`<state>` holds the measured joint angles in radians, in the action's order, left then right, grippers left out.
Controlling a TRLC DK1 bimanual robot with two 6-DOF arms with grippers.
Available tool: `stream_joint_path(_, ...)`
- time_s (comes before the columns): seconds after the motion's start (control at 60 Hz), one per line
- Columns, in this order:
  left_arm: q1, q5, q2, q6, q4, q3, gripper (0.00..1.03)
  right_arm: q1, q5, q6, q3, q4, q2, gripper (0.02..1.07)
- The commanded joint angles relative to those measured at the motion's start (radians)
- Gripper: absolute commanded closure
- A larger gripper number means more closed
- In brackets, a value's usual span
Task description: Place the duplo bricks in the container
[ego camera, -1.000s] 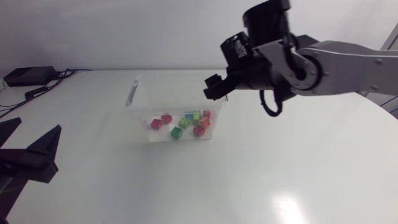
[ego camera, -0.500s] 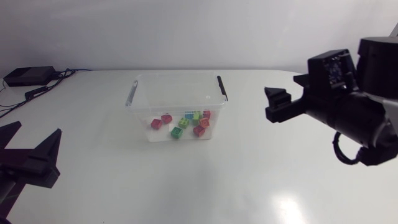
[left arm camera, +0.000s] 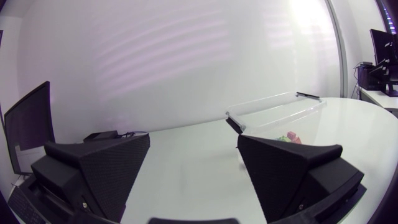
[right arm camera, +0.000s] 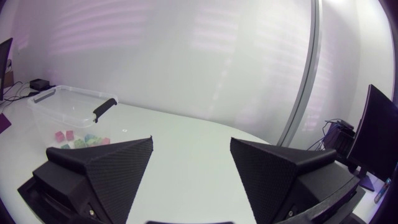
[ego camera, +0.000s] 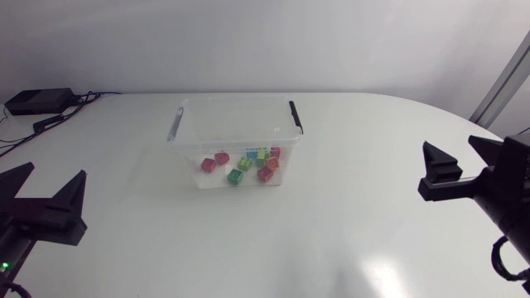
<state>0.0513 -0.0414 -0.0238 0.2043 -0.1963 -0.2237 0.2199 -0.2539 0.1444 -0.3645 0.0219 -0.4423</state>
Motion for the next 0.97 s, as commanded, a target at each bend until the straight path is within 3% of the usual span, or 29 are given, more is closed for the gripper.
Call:
stream_joint_path(0.0,-0.002,0.013,0.011,-0.037,0.024,0.041,0.05,-0.023,0.02,-0.033,0.054,-0.015,0.044,0.17)
stream_joint_path(0.767,-0.051,0.041,0.024,-0.202,0.194,0.221,0.05,-0.217,0.25,-0.143,0.36,-0.022,0.436,0.17)
stream_joint_path(0.95,-0.051,0.041,0.024,-0.204,0.196,0.224,0.05,-0.22,0.254,-0.144,0.365,-0.022,0.442,0.17)
